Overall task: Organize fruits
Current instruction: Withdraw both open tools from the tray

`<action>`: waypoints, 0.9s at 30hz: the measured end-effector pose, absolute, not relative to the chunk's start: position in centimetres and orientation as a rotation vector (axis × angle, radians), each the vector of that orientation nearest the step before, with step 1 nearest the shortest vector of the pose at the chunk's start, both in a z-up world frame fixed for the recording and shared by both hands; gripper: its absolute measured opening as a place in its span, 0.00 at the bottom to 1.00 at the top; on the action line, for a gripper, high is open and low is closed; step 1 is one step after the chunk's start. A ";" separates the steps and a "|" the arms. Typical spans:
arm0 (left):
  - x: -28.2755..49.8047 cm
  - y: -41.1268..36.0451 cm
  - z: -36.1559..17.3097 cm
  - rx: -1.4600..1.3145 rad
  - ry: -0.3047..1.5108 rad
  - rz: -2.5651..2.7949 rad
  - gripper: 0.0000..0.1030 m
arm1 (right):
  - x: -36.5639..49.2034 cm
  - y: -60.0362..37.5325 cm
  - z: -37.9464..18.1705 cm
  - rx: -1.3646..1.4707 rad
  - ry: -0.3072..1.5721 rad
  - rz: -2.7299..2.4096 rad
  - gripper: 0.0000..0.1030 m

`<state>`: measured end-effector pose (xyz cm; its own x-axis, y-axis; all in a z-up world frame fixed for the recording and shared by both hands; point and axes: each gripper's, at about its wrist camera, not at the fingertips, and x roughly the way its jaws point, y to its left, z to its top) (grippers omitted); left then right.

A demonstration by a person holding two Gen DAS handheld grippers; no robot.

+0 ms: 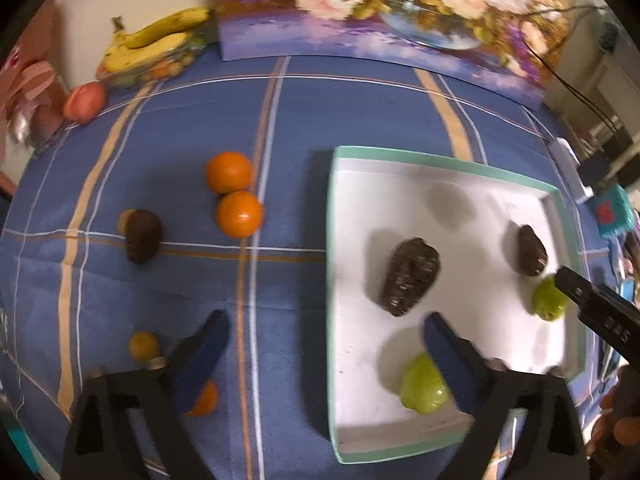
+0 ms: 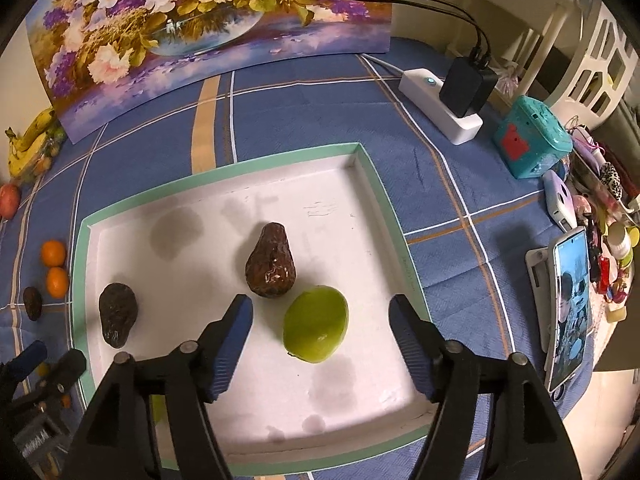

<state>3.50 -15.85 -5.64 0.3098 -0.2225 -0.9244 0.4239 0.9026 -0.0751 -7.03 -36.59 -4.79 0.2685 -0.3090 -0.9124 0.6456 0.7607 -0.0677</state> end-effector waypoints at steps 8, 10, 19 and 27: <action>3.9 -14.8 -5.5 0.181 1.159 -0.371 1.00 | -7.1 -36.6 -4.6 0.341 1.103 -0.666 0.90; 4.1 -14.5 -5.5 0.174 1.155 -0.358 1.00 | -7.2 -36.6 -4.4 0.356 1.084 -0.659 0.92; 4.8 -13.4 -4.8 0.149 1.134 -0.332 1.00 | -7.0 -36.1 -3.5 0.363 1.025 -0.632 0.92; 6.2 -11.4 -3.9 0.088 1.105 -0.341 1.00 | -6.2 -34.9 -3.2 0.330 0.978 -0.604 0.92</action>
